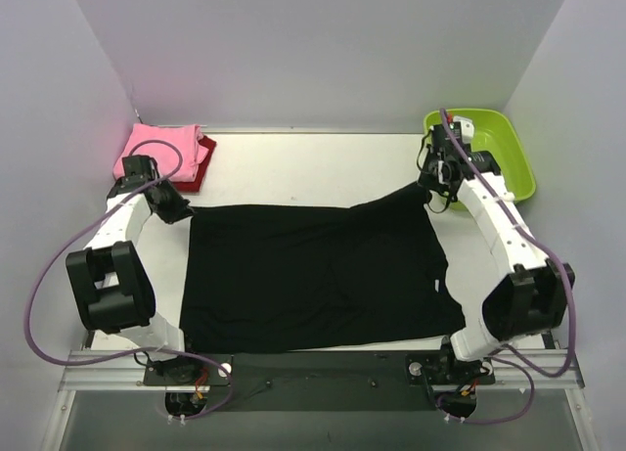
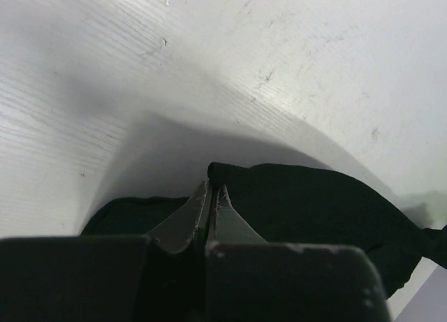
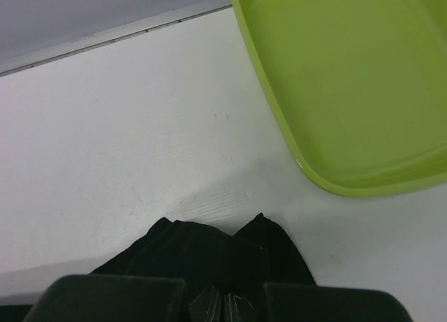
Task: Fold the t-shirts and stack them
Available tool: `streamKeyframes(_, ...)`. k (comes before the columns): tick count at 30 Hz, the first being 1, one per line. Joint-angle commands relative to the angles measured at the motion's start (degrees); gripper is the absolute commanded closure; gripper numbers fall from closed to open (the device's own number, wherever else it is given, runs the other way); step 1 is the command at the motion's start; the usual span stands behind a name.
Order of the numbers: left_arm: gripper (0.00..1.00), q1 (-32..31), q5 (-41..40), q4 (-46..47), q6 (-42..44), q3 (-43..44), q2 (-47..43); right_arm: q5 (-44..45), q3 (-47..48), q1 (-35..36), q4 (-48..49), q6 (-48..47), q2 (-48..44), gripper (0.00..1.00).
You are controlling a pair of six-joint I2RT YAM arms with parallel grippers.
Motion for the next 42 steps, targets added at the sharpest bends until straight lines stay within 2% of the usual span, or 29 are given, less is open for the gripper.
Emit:
streamKeyframes(1,1.0,0.23,1.45,3.08,-0.72,-3.92,-6.69,4.38,-4.68,-0.07,1.2,1.95,-8.62,1.0)
streamKeyframes(11,1.0,3.04,-2.06,0.44,0.94,-14.3,-18.91,5.96,-17.16,-0.07,0.94,4.33,-21.81,1.0)
streamKeyframes(21,1.0,3.39,-8.84,-3.6,-0.46,-19.58,-31.65,5.52,-25.95,1.42,-2.05,5.03,-33.41,1.0)
streamKeyframes(34,1.0,4.36,-7.87,-6.5,-1.69,-24.33,-37.29,5.34,-35.09,5.91,-6.17,8.72,-44.14,1.0)
streamKeyframes(42,1.0,4.36,-6.47,-8.7,-4.76,-25.47,-40.8,5.25,-36.33,7.84,-11.8,12.06,-48.53,1.0)
